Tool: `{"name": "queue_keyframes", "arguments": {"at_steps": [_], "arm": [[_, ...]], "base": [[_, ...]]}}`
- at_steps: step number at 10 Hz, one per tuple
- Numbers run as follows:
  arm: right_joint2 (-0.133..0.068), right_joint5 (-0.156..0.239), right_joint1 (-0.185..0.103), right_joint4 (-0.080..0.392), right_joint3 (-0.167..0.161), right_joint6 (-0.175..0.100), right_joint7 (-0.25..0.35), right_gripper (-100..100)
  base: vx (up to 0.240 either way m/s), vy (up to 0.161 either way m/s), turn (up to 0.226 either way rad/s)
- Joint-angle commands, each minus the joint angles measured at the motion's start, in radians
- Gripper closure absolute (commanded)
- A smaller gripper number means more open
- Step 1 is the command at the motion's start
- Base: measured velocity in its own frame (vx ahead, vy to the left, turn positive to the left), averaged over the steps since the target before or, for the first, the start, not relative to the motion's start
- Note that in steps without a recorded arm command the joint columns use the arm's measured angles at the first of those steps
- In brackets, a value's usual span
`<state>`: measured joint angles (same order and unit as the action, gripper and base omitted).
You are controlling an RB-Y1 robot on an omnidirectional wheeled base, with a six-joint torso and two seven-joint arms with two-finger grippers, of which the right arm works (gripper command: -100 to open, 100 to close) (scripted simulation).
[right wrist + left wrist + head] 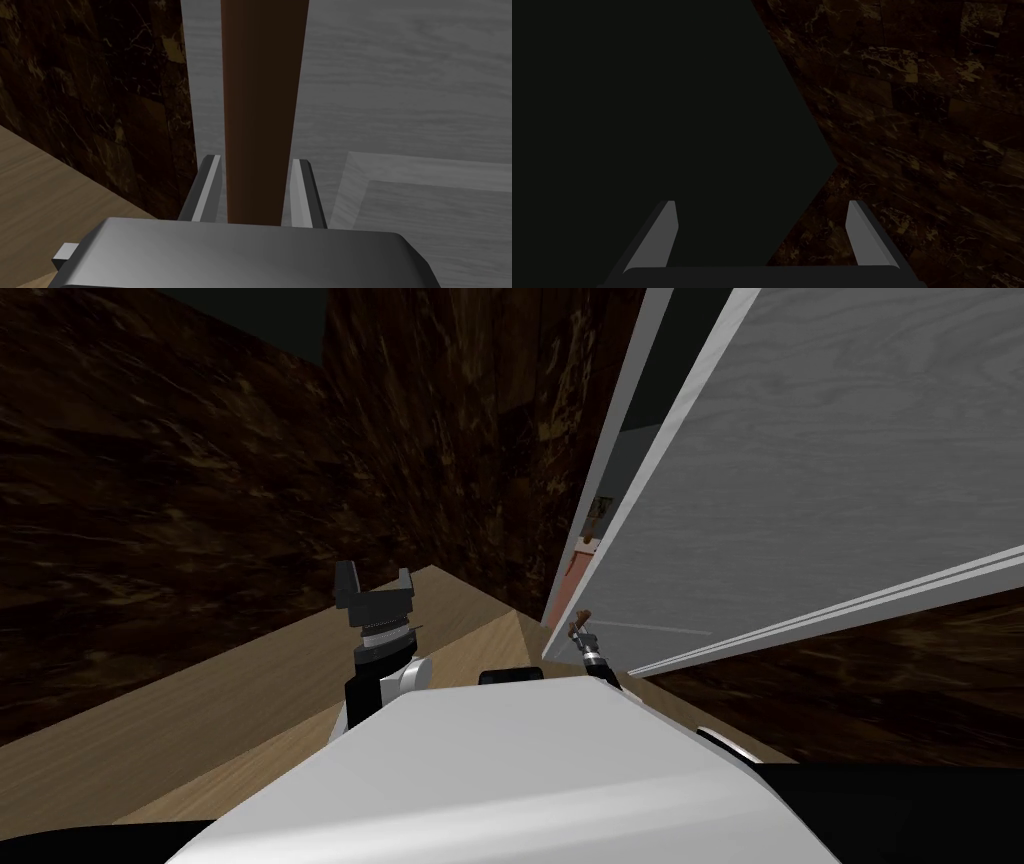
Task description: Pull the door open
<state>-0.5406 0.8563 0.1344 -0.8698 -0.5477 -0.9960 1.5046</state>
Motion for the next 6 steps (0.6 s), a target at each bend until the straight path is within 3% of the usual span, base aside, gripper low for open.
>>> {"name": "queue_keyframes", "arguments": {"at_steps": [1,4,5,6], "arm": [[-0.024,-0.010,0.021,-0.007,-0.030,-0.022,0.025,100],[-0.056,-0.024,0.040,-0.012,-0.069,-0.057,0.060,100],[-0.053,-0.021,0.037,-0.016,-0.060,-0.046,0.051,100],[-0.067,-0.029,0.050,-0.009,-0.085,-0.073,0.071,100]], "base": [[-0.233,-0.052,0.150],[-0.242,-0.031,0.107],[-0.100,-0.012,0.018],[-0.170,-0.057,0.165]]}}
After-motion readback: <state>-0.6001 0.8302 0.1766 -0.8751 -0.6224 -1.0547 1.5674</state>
